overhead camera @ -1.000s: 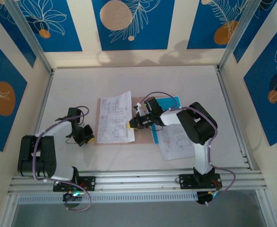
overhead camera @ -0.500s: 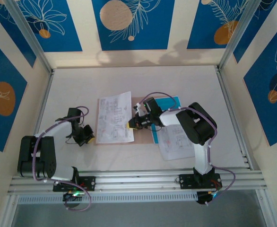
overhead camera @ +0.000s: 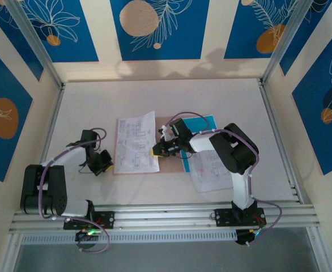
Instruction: Put the files into the folder
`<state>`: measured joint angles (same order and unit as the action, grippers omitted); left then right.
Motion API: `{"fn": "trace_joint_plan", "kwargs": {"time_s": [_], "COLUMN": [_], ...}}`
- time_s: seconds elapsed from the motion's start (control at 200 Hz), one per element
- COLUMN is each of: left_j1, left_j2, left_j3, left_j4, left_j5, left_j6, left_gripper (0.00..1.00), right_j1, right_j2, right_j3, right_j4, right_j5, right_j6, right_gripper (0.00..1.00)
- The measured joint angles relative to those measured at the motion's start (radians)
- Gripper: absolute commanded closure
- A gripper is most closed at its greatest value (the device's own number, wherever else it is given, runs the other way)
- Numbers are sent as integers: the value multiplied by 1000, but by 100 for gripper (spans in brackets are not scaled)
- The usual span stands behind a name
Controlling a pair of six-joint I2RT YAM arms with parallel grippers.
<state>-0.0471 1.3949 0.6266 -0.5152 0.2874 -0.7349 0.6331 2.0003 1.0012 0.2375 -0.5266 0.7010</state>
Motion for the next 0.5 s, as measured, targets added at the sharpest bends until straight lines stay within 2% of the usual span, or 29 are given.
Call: {"fn": "trace_joint_plan", "kwargs": {"time_s": [0.065,0.175,0.35,0.445,0.5], "left_j1": [0,0,-23,-29,-30], "left_j2": [0,-2,-17,-51,-78], "left_j3": [0,0,2,23,45], "left_j4": [0,0,-16,-64,-86], "left_j5": [0,-1,1,-3,-8], "left_j6": [0,0,0,2,4], "left_gripper": [100,100,100,100,100], "right_j1": [1,5,10,11,11], "right_j2": [0,0,-43,-107,-156], "right_j3": [1,11,35,53,69], "right_j4": [-13,-51,-145,-243,-310], "right_j5": [1,8,58,124,176], "right_j6": [0,0,5,7,11], "right_gripper": [99,76,56,43,38]}}
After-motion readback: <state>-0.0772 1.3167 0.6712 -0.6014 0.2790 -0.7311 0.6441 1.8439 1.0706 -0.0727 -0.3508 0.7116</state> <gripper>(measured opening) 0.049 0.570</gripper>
